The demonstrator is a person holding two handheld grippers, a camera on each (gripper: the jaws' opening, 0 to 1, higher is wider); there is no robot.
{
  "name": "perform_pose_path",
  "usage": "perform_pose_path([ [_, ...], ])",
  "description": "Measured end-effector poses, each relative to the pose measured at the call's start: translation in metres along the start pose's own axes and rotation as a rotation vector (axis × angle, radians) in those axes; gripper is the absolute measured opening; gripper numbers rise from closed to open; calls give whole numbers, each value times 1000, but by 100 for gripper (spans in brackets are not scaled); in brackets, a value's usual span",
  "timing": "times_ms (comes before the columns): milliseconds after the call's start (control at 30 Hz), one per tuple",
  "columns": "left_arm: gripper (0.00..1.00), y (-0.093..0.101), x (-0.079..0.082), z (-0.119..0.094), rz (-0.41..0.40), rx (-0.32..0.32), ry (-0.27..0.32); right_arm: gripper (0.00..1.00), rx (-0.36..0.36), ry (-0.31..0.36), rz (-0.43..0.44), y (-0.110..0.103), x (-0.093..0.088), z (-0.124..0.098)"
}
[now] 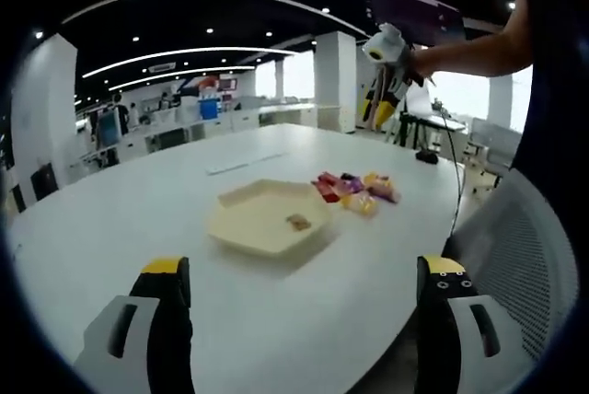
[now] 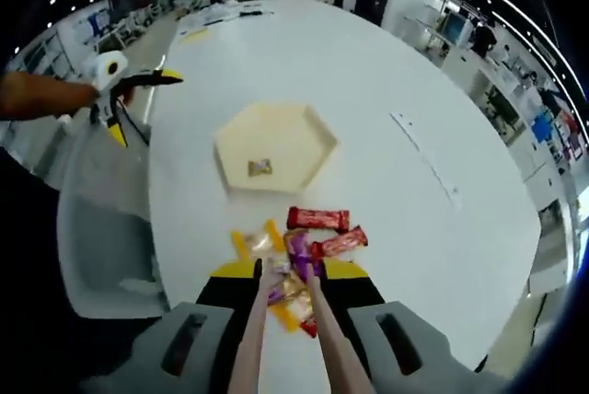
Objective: Place the target food into the container with the food tongs after gripping and lifting it, then release it inside without dropping or visibly crushing the food.
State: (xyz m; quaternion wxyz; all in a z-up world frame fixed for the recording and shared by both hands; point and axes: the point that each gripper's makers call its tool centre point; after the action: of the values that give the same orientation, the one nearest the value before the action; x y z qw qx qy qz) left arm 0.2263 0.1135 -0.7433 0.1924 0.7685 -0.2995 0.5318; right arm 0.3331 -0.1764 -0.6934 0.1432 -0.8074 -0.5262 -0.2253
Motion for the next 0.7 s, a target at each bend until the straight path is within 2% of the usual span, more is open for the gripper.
perform_pose_path([
  [100,100,7,-2,1,-6,-39,-9,23,-20,7,25,1,0,-3],
  [200,100,27,-16,3,10,-115,-82,23,-50,-4,62,4,-4,-6],
  [333,100,41,-23,3,37,-170,-122,23,-76,2,108,6,-9,-6],
  [367,100,42,-27,2,30,-175,-140,24,-83,8,126,5,-10,-6],
  [500,100,40,-26,0,57,-167,-146,24,-103,6,158,6,-16,1],
  [700,100,26,-15,-2,28,-120,-100,23,-120,1,181,4,-24,7],
])
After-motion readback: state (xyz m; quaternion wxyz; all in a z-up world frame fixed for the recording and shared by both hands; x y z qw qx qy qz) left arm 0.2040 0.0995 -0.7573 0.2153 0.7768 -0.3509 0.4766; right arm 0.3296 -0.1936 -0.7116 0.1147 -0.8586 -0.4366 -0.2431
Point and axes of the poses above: the point that each gripper's makers call its tool centre point, and the gripper's own axes: z roughly forward along the fingers, y roughly to its right, x roughly out of its top, and after that the axes turned 3 degrees about x, right-handed
